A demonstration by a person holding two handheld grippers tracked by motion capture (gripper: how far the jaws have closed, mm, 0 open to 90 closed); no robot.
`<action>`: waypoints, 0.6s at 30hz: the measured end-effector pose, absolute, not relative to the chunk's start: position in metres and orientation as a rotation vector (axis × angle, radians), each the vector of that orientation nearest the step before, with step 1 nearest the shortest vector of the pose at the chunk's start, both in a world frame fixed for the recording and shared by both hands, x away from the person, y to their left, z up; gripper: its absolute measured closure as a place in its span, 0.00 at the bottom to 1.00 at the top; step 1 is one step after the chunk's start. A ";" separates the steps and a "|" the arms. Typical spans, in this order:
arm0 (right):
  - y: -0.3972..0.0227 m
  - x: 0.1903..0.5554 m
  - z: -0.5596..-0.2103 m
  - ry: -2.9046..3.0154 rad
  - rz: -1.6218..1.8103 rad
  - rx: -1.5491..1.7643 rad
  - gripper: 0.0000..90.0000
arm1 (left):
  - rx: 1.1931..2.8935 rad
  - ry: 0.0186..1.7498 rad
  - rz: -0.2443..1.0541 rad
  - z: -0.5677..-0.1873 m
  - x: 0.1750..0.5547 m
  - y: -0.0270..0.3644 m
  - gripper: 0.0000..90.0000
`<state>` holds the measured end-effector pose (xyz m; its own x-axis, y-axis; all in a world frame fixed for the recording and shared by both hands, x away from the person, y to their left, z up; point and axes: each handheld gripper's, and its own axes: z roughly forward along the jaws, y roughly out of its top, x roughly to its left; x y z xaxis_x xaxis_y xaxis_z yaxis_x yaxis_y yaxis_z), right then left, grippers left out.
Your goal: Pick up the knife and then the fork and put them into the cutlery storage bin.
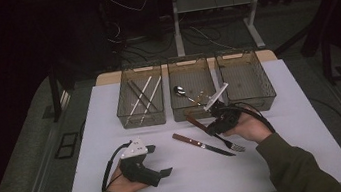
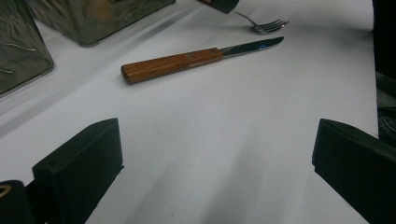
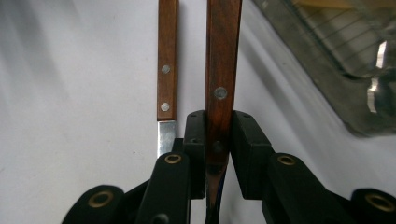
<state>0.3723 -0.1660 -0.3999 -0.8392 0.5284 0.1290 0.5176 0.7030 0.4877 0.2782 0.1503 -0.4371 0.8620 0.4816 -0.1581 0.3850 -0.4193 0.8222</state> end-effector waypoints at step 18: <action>-0.221 0.371 -0.373 2.709 1.134 1.019 0.86 | 2.048 0.633 0.126 -0.436 0.278 0.152 0.00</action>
